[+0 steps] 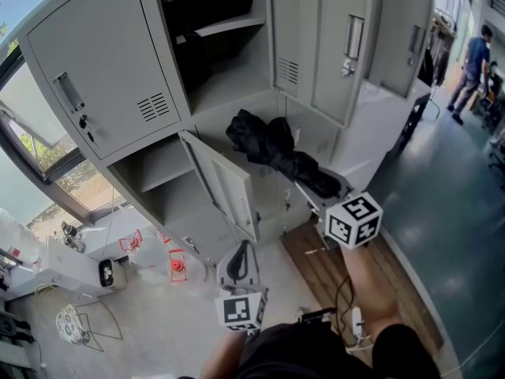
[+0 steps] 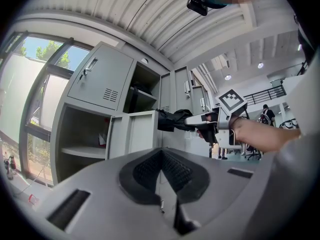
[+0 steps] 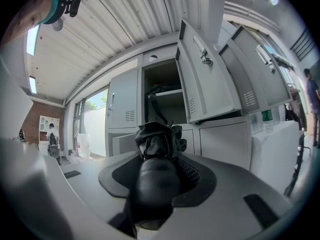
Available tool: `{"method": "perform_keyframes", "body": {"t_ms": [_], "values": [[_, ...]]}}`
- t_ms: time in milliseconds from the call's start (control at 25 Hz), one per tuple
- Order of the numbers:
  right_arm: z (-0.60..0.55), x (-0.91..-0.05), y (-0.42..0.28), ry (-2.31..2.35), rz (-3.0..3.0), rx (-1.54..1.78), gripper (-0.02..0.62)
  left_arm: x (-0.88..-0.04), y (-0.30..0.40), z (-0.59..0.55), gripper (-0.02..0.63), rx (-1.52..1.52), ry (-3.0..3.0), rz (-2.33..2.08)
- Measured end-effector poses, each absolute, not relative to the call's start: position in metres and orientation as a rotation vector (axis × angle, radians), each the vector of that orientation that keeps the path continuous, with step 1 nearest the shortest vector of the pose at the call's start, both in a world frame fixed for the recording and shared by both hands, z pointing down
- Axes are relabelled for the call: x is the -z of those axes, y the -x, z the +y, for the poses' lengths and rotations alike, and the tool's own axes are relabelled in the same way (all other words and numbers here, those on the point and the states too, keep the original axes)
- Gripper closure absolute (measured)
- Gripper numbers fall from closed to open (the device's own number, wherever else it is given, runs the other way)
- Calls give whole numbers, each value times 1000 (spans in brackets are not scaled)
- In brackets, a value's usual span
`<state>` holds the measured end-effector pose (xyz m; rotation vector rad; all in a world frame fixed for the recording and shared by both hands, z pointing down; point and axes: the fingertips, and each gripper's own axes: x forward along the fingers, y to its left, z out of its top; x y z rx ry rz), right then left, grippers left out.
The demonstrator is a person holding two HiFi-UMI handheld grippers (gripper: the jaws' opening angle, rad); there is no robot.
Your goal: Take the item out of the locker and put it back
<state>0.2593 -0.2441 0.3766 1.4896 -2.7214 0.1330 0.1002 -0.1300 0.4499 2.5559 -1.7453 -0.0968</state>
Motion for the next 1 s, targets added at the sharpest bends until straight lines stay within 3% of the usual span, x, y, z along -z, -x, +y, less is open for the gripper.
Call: {"method": "perform_keyframes", "body": {"t_ms": [1000], "values": [[-375, -300, -197, -1485, -2737, -114, 422, -370, -60, -206, 614, 39, -2594, -1891]]}}
